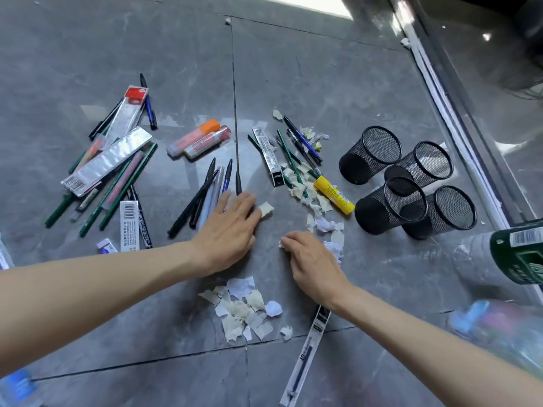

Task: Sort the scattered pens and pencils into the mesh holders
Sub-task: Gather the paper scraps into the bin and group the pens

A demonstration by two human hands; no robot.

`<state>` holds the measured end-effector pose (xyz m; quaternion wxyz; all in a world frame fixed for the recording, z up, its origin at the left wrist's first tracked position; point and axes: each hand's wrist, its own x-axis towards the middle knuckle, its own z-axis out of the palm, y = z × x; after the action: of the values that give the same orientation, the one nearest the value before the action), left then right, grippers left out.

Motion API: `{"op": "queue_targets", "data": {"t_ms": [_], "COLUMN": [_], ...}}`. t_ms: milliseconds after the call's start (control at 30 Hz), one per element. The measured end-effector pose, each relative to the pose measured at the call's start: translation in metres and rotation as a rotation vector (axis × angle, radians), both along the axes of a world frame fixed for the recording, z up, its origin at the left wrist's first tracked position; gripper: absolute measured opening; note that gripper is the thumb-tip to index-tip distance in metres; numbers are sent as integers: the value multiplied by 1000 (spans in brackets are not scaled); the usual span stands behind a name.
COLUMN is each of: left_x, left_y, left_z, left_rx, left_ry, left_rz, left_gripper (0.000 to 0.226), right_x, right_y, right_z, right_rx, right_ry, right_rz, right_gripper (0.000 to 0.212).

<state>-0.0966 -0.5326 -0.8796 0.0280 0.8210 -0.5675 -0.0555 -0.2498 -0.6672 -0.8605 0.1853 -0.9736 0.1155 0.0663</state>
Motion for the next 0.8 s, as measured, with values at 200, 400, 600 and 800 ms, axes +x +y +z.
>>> {"op": "queue_targets", "data": {"t_ms": [200,400,600,800], "left_x": [-27,-23,-1,-4], "left_y": [6,-9,-60,-86], "left_z": [6,0,-3,-13], "left_rx": [-90,-69,-159,14], "left_ry": [115,326,369,250], "left_rz": [-374,-264,-74,-106], "left_gripper": [44,50,57,57], "right_x": [-3,-24,-32,-8], "right_y": [-4,-12,9,-40], "right_z": [2,-7,-4,6], "right_rx": [38,264,408,192], "right_ry": [-180,156,-16,-44], "right_rz": [-400,-437,-248,-409], "right_gripper": [41,61,45,43]}}
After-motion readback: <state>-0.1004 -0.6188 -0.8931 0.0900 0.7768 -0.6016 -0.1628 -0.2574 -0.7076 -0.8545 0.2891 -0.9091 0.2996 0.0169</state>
